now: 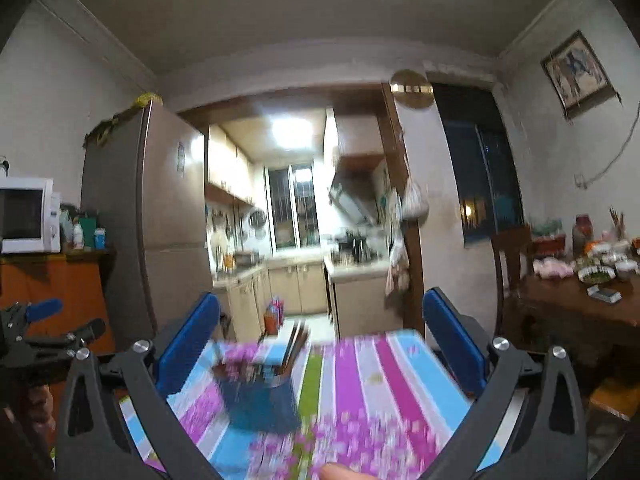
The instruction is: Organize utensils
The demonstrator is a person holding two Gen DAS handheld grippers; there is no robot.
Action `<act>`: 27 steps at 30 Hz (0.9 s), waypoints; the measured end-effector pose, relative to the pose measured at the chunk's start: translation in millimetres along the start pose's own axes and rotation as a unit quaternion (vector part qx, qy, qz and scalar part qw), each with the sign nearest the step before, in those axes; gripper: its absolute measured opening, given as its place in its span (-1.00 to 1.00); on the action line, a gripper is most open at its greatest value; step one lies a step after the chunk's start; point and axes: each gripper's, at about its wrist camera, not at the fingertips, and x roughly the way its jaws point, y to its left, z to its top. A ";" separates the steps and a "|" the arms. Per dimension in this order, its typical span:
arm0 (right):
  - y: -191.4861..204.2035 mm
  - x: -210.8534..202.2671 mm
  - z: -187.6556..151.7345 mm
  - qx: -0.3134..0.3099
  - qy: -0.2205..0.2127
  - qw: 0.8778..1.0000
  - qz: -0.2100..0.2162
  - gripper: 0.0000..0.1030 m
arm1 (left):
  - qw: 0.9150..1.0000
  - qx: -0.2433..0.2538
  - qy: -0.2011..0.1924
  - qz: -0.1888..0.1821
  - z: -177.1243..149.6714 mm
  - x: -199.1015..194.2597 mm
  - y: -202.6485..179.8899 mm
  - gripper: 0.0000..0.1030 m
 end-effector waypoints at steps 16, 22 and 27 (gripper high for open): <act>51.7 -40.1 -56.7 -0.059 0.072 0.992 -0.084 0.91 | 1.000 -0.003 -0.016 0.012 -64.7 -82.0 -24.3 0.92; 48.5 -38.5 -55.7 -0.054 0.084 0.992 -0.084 0.91 | 1.000 0.002 -0.031 0.003 -62.2 -91.3 -27.4 0.92; 48.6 -38.9 -58.4 -0.057 0.084 0.992 -0.080 0.91 | 1.000 -0.001 -0.030 -0.005 -62.0 -92.0 -28.7 0.92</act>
